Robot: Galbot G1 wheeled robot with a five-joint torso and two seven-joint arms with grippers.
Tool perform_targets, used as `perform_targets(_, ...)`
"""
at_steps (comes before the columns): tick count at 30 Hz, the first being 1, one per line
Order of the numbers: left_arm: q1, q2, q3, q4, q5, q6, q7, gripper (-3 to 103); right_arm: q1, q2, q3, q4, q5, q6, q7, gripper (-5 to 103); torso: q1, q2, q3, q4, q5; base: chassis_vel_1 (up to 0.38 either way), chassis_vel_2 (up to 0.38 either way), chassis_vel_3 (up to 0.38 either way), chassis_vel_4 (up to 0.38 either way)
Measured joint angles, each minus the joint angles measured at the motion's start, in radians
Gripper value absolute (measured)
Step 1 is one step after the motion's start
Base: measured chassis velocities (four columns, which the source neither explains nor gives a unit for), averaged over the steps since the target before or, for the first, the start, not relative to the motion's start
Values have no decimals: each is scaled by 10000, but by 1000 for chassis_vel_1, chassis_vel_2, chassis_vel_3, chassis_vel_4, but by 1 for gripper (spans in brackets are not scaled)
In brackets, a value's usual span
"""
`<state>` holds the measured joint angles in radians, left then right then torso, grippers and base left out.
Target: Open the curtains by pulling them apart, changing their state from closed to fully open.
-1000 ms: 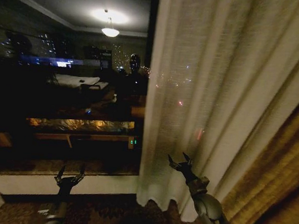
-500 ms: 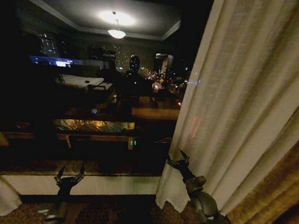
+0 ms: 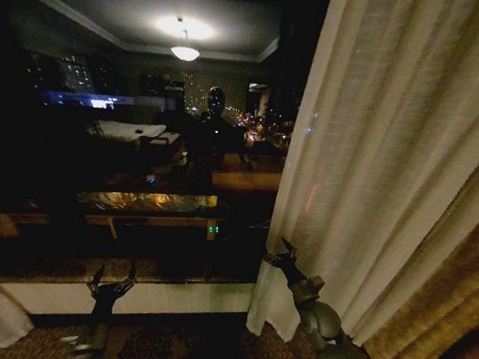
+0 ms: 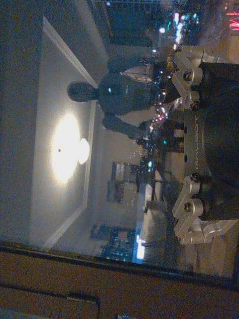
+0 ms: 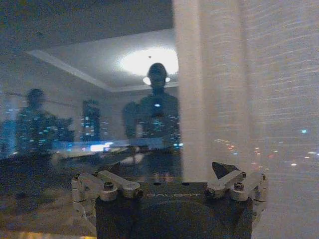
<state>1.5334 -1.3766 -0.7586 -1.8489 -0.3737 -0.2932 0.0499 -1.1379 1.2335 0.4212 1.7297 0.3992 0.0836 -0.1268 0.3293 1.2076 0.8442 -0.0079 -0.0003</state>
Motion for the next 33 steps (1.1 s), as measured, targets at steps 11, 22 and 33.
perform_targets(11,-1,-1,6,0,0,0,10,100,-159,-215,223,125,-711,174,669,100,8,-5,3,-3,4,-113,-20,109,11)
perform_targets(22,1,-1,1,0,0,0,8,100,-1169,-582,817,394,-640,325,625,100,-2,1,-1,-3,1,0,0,0,0)
perform_targets(33,1,0,3,0,0,0,8,100,373,-213,-40,-502,-618,-31,1056,100,1,-1,1,0,2,0,0,0,0)
